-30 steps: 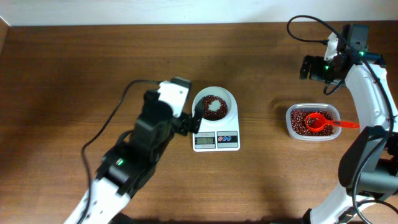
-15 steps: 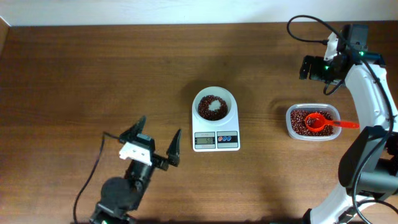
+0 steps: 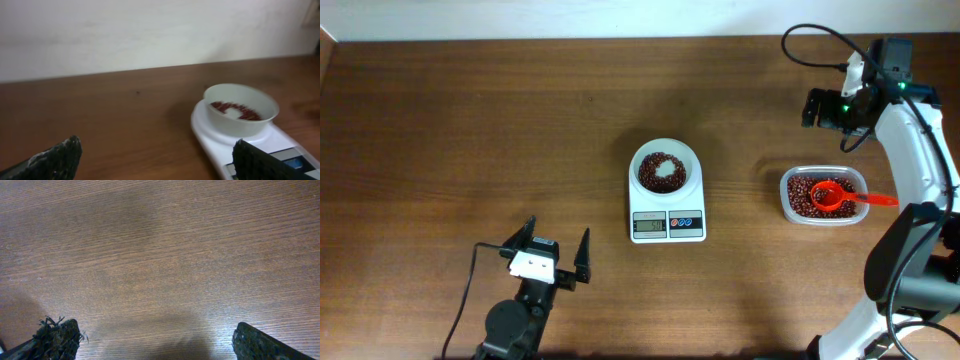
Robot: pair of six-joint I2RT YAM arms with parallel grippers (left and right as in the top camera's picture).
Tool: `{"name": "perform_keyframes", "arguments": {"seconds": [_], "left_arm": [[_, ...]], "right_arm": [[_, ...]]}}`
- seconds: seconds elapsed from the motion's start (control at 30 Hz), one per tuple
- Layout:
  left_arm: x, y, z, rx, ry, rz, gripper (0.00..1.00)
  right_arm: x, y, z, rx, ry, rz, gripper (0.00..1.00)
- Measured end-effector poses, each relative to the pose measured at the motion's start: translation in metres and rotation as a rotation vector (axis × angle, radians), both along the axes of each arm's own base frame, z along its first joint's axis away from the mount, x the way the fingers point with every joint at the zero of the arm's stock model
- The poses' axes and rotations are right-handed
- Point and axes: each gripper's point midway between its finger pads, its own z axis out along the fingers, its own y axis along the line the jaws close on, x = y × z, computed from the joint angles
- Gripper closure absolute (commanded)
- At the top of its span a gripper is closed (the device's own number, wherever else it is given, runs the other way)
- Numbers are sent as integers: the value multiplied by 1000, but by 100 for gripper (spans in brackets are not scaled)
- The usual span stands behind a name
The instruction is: Scoop item into bowl and weigh 50g on scale
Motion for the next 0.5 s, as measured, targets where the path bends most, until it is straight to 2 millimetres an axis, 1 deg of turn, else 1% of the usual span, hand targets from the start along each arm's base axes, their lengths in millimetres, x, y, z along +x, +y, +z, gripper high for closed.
{"name": "perform_keyframes", "arguments": {"seconds": [0.1,0.17,0.27,0.5], "left_arm": [[2,8,0,153,-30,20,1],[2,8,0,208,-41,18,1],[2,7,0,240,-48,12,1],[2,7,0,247,-50,8,1]], "right_arm": [[0,0,0,0,0,1,1],[0,0,0,0,0,0,1],[0,0,0,0,0,1,1],[0,0,0,0,0,0,1]]}}
